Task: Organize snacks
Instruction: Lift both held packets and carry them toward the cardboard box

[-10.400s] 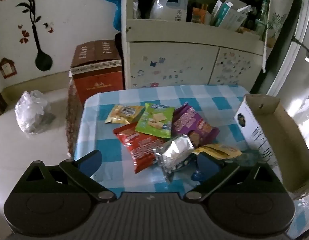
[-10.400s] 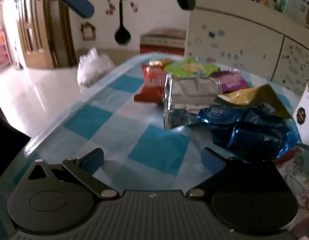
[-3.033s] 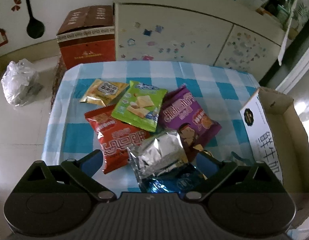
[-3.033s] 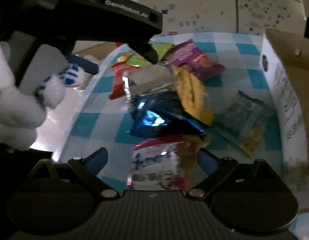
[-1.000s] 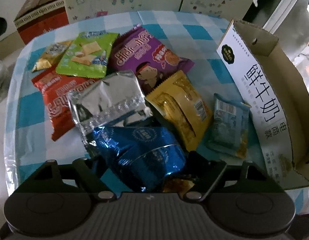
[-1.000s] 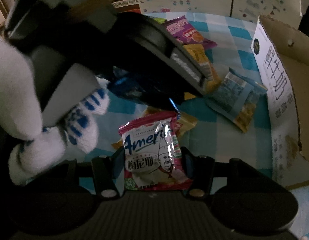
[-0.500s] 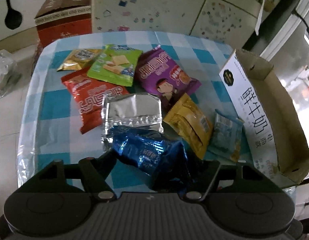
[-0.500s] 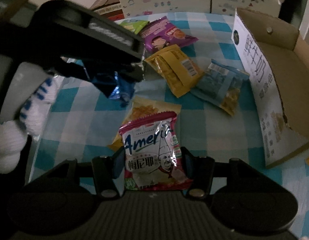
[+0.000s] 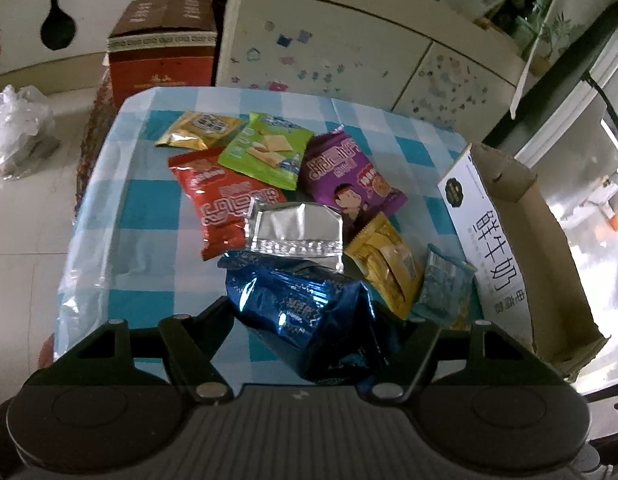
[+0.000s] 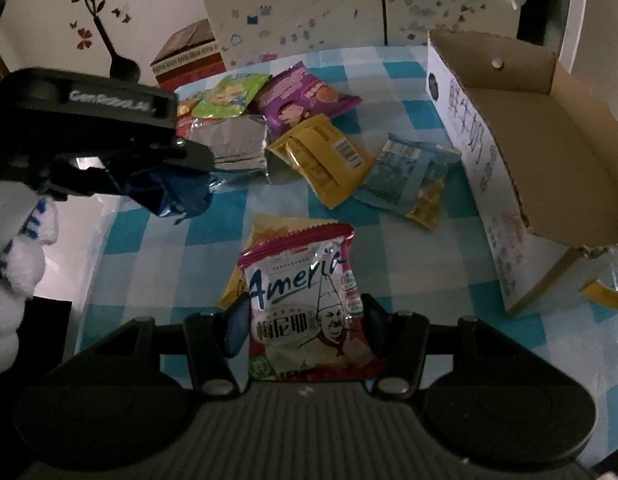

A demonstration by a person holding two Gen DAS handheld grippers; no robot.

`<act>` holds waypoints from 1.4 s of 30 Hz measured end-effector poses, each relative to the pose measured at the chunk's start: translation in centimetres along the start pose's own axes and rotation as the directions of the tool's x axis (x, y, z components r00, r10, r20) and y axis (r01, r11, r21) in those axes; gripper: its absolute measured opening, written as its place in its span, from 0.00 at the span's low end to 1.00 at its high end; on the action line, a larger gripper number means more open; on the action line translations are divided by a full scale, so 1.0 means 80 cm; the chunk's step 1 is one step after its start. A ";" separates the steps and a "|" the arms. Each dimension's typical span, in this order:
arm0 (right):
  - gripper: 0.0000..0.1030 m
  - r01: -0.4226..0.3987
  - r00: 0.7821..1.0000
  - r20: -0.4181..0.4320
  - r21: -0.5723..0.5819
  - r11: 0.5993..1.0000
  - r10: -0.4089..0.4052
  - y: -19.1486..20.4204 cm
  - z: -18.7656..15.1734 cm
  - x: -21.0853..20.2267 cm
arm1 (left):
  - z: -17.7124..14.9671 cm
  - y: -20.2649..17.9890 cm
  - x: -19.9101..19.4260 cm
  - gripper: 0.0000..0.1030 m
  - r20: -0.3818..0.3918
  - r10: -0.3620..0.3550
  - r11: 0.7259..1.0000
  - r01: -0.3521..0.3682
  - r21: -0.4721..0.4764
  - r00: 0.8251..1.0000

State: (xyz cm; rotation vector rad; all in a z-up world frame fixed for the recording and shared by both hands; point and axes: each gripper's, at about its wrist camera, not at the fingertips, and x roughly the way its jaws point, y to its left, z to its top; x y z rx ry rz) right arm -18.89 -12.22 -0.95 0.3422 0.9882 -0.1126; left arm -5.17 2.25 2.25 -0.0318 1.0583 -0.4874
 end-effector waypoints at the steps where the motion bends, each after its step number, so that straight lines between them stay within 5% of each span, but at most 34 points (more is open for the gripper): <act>1: 0.56 0.001 1.000 0.004 -0.001 1.000 -0.001 0.001 -0.001 -0.001 | -0.001 0.002 -0.003 0.75 0.006 0.000 1.000 0.000 -0.004 1.000; 10: 0.56 0.015 0.999 0.046 -0.016 1.000 -0.015 -0.003 0.006 -0.021 | -0.004 0.013 -0.028 0.75 0.068 -0.009 1.000 0.011 -0.022 0.998; 28: 0.56 -0.012 0.991 0.129 -0.053 0.998 0.019 -0.027 0.090 -0.054 | 0.001 0.005 -0.043 0.75 0.157 0.015 1.000 -0.013 -0.012 0.988; 42: 0.56 -0.030 0.987 0.159 0.001 1.000 0.029 -0.047 0.097 -0.058 | -0.001 -0.010 -0.040 0.75 0.178 0.020 1.000 -0.022 0.010 0.984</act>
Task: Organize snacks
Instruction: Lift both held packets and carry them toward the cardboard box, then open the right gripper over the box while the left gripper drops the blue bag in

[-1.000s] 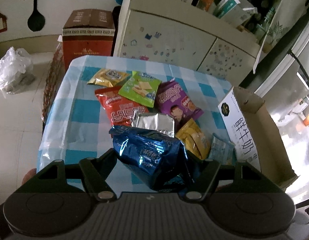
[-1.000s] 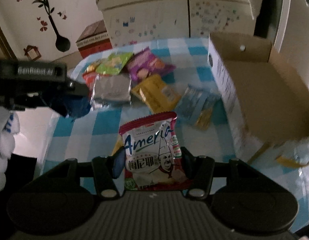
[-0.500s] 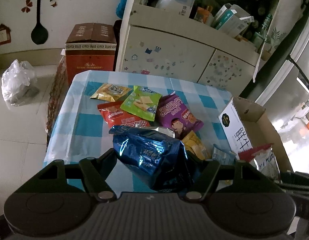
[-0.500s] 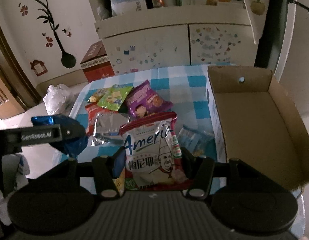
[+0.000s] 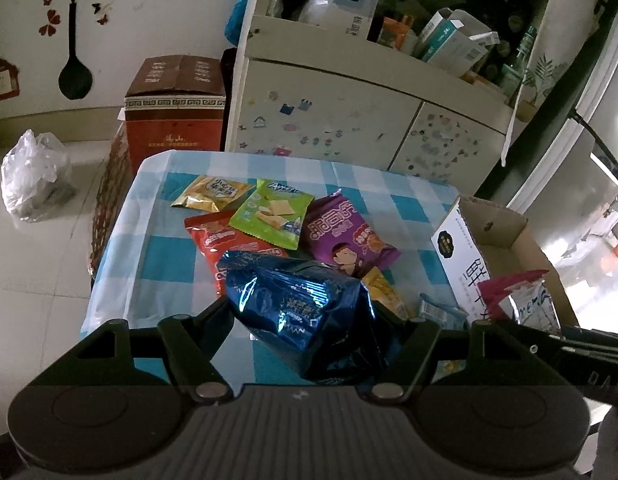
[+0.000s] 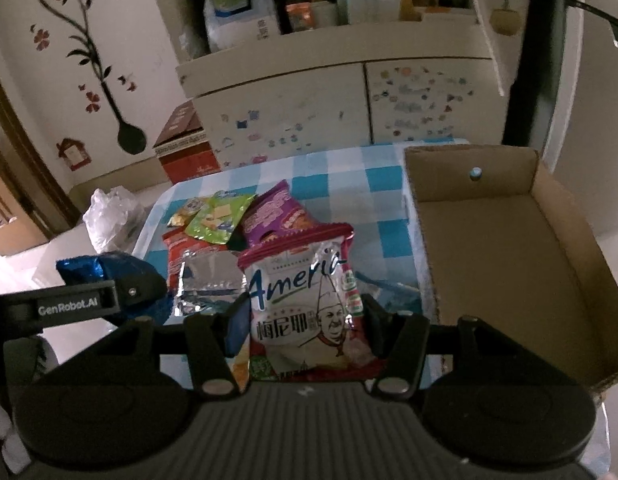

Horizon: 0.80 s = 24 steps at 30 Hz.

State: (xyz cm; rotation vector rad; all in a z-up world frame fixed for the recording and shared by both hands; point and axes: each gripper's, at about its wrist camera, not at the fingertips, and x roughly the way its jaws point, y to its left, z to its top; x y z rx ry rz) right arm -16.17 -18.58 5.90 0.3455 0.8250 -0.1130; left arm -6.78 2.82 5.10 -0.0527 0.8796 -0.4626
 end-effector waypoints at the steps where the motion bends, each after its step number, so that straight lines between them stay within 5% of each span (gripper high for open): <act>1: 0.56 0.002 1.000 0.004 0.007 1.000 -0.002 -0.003 0.001 -0.002 | 0.000 -0.002 0.000 0.75 0.002 -0.002 1.000 0.002 0.001 1.000; 24: 0.56 0.035 0.991 0.120 0.201 0.979 -0.060 -0.086 0.010 -0.033 | 0.014 -0.102 0.001 0.75 0.031 -0.071 0.995 0.068 0.073 0.997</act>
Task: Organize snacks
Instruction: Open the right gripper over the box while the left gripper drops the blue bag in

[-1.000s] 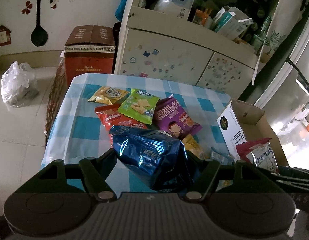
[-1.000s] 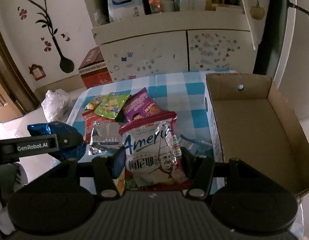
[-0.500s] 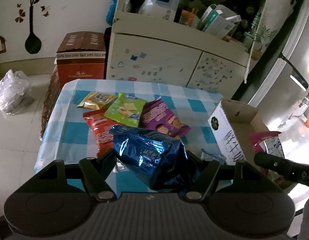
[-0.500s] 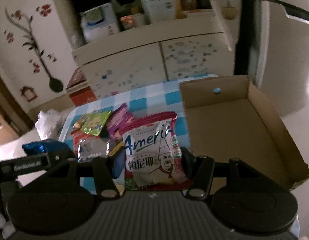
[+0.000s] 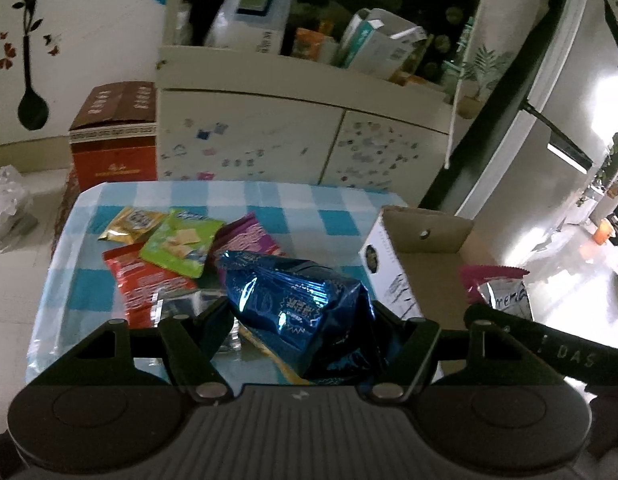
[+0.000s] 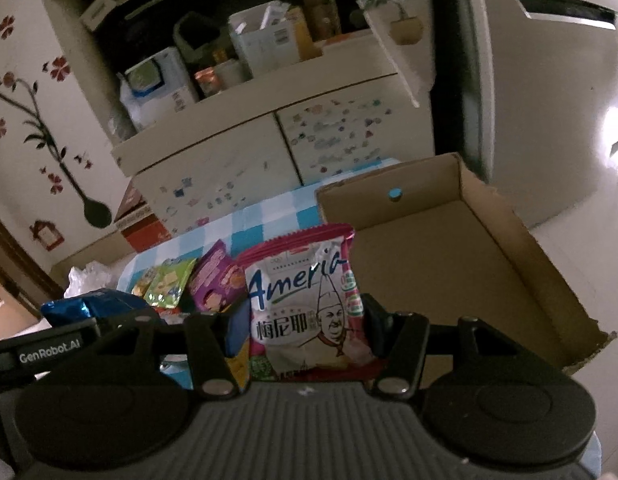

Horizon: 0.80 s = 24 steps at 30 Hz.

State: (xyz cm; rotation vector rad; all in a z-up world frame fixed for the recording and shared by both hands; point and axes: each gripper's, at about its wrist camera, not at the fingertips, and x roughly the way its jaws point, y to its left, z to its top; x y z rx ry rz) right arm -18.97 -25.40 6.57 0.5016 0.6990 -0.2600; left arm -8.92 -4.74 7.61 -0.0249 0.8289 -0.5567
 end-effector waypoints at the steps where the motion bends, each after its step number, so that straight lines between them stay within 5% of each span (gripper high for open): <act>1: 0.56 0.004 1.000 0.005 0.012 1.000 -0.004 -0.004 0.001 -0.001 | 0.001 -0.006 0.002 0.75 -0.001 -0.006 1.000 0.006 0.003 1.000; 24: 0.56 0.118 0.985 0.079 0.353 0.928 -0.156 -0.108 0.016 -0.025 | 0.011 -0.141 0.052 0.75 -0.039 -0.131 0.984 0.135 0.117 0.991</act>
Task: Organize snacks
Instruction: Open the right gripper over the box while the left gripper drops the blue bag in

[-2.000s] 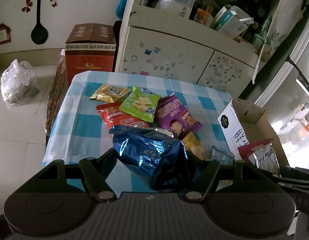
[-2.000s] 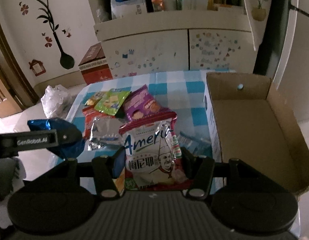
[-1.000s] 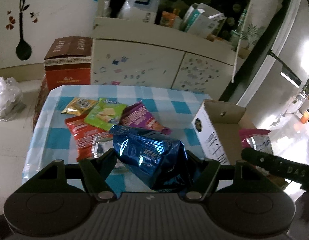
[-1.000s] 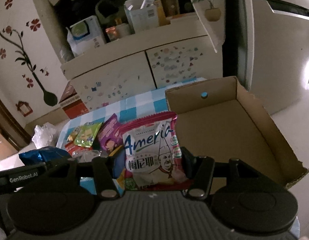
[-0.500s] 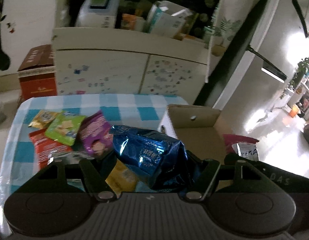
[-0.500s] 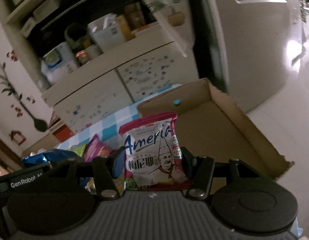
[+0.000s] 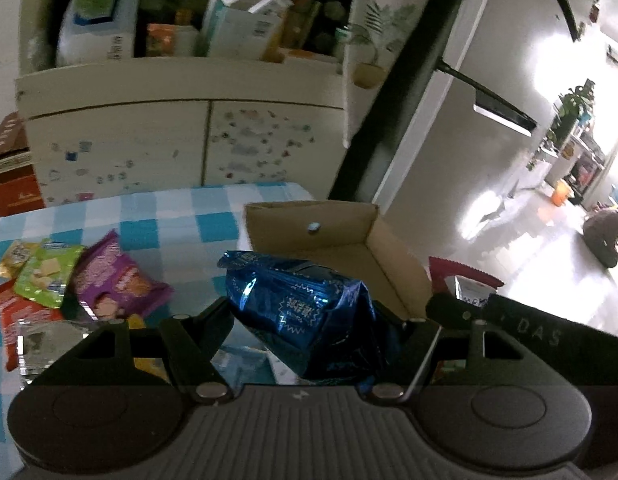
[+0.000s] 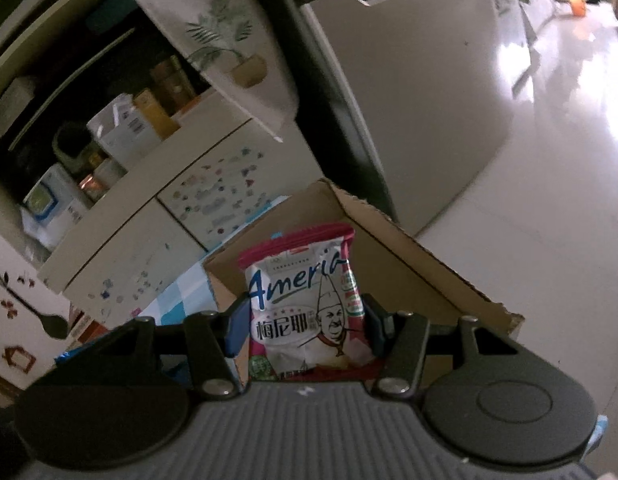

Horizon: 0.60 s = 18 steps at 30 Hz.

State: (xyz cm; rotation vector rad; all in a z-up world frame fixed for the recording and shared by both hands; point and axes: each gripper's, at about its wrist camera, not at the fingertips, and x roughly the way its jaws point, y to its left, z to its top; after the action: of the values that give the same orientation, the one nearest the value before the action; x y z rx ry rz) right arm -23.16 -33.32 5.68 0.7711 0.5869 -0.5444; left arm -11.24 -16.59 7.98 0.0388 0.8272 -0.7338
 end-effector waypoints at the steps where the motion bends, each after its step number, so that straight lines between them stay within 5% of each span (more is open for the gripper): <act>1: 0.56 0.011 1.000 0.003 0.014 1.000 -0.011 -0.004 0.001 0.000 | 0.000 -0.004 0.005 0.75 -0.005 -0.004 1.000 0.004 0.000 1.000; 11: 0.59 0.064 0.998 -0.015 0.146 0.987 -0.063 -0.031 0.006 0.005 | -0.007 -0.026 0.037 0.80 -0.066 -0.035 0.999 0.036 0.018 0.997; 13: 0.70 0.074 0.997 -0.016 0.155 0.985 -0.072 -0.030 0.006 0.006 | -0.009 -0.033 0.039 0.89 -0.069 -0.005 0.999 0.008 0.044 0.998; 18: 0.73 0.075 0.997 -0.019 0.158 0.985 -0.073 -0.029 0.006 0.007 | -0.010 -0.041 0.035 0.93 -0.058 0.061 0.991 -0.054 0.122 0.996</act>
State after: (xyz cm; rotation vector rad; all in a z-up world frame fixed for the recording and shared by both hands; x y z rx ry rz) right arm -24.17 -35.20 4.45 0.9070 0.5911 -0.6606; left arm -12.54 -20.45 6.31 0.1935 0.8367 -0.7301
